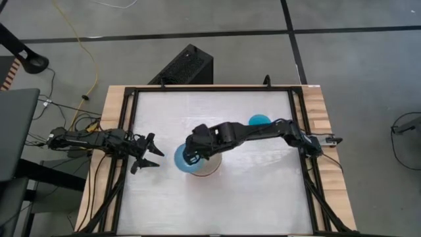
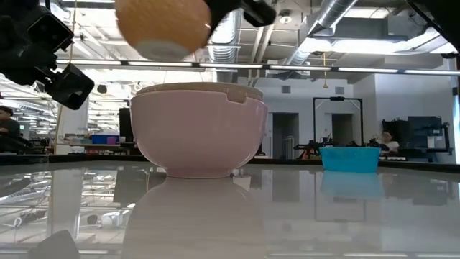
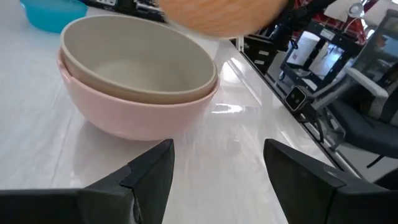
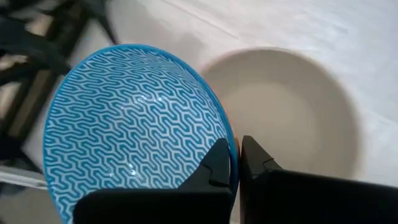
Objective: Nest bowls inside each other by size order
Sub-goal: Stack the blue bowl on top of the gray bowl
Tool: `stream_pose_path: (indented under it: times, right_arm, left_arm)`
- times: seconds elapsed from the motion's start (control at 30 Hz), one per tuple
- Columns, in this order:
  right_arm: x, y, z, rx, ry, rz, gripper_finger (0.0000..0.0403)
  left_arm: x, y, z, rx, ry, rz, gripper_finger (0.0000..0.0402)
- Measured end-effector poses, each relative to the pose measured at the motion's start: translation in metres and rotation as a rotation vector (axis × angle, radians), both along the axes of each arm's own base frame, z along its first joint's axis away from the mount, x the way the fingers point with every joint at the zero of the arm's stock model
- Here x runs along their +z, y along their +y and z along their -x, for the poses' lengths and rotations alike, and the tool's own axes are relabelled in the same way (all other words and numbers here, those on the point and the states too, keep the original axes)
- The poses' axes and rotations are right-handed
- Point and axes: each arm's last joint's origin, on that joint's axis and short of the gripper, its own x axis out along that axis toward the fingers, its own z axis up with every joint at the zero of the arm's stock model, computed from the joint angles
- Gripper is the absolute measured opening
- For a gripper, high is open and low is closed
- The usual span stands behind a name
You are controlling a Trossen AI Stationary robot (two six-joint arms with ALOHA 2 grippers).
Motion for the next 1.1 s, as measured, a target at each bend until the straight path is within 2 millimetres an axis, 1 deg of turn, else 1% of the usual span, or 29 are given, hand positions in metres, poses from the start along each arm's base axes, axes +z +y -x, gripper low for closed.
stream_pose_path:
  times: [0.2, 0.4, 0.57, 0.83, 0.93, 1.1]
  right_arm:
    - [0.0, -0.015, 0.009, 0.054, 0.1, 0.026, 0.0]
    - [-0.007, -0.03, 0.008, 0.14, 0.155, 0.051, 0.0]
    - [-0.007, -0.04, 0.008, 0.211, 0.173, 0.098, 0.0]
    - [-0.008, -0.049, 0.008, 0.302, 0.198, 0.151, 0.0]
    - [-0.01, -0.049, 0.007, 0.311, 0.201, 0.156, 0.0]
    - [-0.009, -0.047, 0.006, 0.319, 0.197, 0.184, 0.0]
  left_arm:
    - [0.0, 0.001, 0.0, 0.025, 0.0, -0.004, 0.0238]
    - [0.0, 0.003, -0.001, 0.111, 0.004, -0.005, 0.0238]
    - [0.0, 0.006, -0.001, 0.222, 0.016, 0.047, 0.0238]
    - [0.0, 0.009, -0.001, 0.316, 0.015, 0.063, 0.0238]
    - [0.0, 0.009, -0.001, 0.337, 0.004, 0.01, 0.0238]
    - [0.0, 0.008, -0.001, 0.273, -0.025, -0.157, 0.0238]
